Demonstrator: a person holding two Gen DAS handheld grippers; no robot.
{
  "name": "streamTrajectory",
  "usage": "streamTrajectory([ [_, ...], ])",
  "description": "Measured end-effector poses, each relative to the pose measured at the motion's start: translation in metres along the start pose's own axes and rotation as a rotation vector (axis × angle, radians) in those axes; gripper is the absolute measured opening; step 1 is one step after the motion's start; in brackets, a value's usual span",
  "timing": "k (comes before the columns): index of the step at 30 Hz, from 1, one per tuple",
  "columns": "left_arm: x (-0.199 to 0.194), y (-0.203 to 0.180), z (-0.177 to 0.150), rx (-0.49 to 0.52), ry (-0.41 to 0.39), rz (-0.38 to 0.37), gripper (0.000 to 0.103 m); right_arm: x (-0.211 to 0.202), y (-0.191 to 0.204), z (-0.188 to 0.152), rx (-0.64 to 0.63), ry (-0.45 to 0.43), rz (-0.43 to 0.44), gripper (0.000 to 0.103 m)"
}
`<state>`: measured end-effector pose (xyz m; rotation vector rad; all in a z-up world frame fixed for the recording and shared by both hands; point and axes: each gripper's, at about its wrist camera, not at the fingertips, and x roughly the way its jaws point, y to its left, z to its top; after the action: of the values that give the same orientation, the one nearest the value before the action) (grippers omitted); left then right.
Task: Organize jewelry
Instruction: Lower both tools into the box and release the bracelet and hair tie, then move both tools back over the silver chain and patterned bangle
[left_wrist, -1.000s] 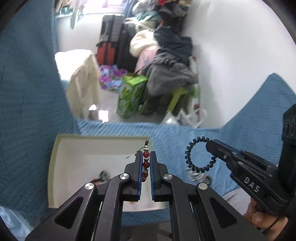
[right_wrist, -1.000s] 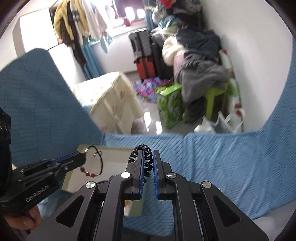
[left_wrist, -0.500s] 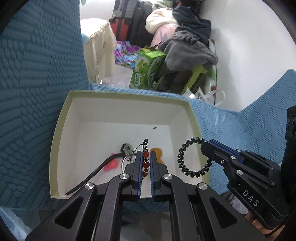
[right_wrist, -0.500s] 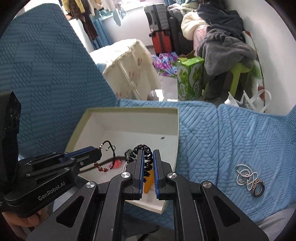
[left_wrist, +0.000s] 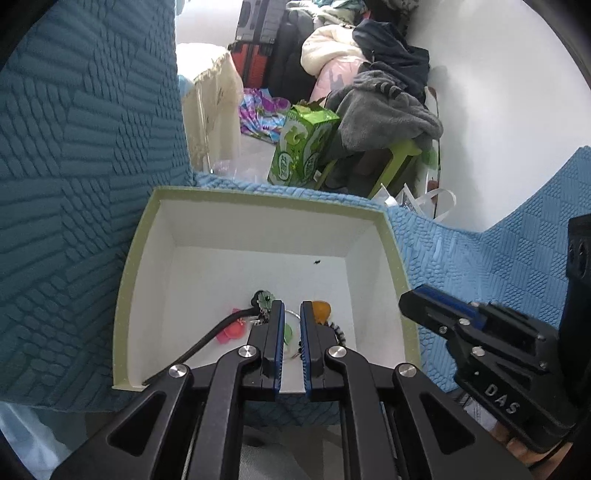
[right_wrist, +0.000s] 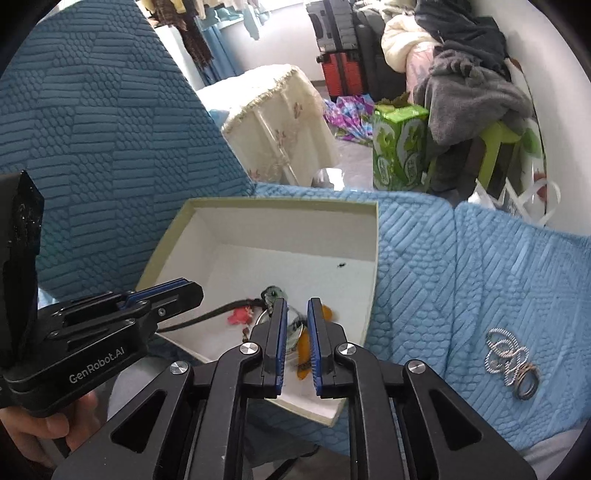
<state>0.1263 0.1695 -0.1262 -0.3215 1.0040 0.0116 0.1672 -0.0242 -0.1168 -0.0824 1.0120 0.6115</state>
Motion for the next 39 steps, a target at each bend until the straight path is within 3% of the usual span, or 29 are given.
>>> streamTrajectory([
  [1,-0.002,-0.002,0.002,0.000,0.000,0.006,0.008,-0.004,-0.001,0.001,-0.002,-0.010,0.000,0.026],
  [3,-0.006,-0.005,0.006,-0.006,0.001,0.019,0.018,-0.017,-0.003,0.007,-0.004,-0.039,0.000,0.028],
  [4,-0.010,-0.008,0.008,-0.009,-0.009,0.021,0.031,-0.026,-0.004,0.010,-0.007,-0.058,0.000,0.028],
  [5,-0.015,-0.010,0.009,-0.010,-0.022,0.018,0.037,-0.034,-0.006,0.012,-0.008,-0.073,-0.002,0.028],
  [15,-0.039,-0.065,0.021,0.039,-0.100,-0.038,0.038,-0.113,-0.044,0.026,-0.001,-0.237,-0.071,0.028],
  [21,-0.037,-0.116,0.019,0.099,-0.117,-0.088,0.038,-0.133,-0.078,0.014,0.028,-0.268,-0.126,0.028],
  [28,-0.007,-0.170,0.007,0.147,-0.072,-0.187,0.038,-0.137,-0.134,-0.021,0.118,-0.245,-0.215,0.028],
  [32,0.019,-0.193,-0.005,0.159,-0.025,-0.240,0.038,-0.123,-0.170,-0.049,0.199,-0.189,-0.260,0.028],
  [39,0.077,-0.226,-0.033,0.199,0.098,-0.251,0.035,-0.077,-0.220,-0.091,0.299,-0.066,-0.268,0.028],
])
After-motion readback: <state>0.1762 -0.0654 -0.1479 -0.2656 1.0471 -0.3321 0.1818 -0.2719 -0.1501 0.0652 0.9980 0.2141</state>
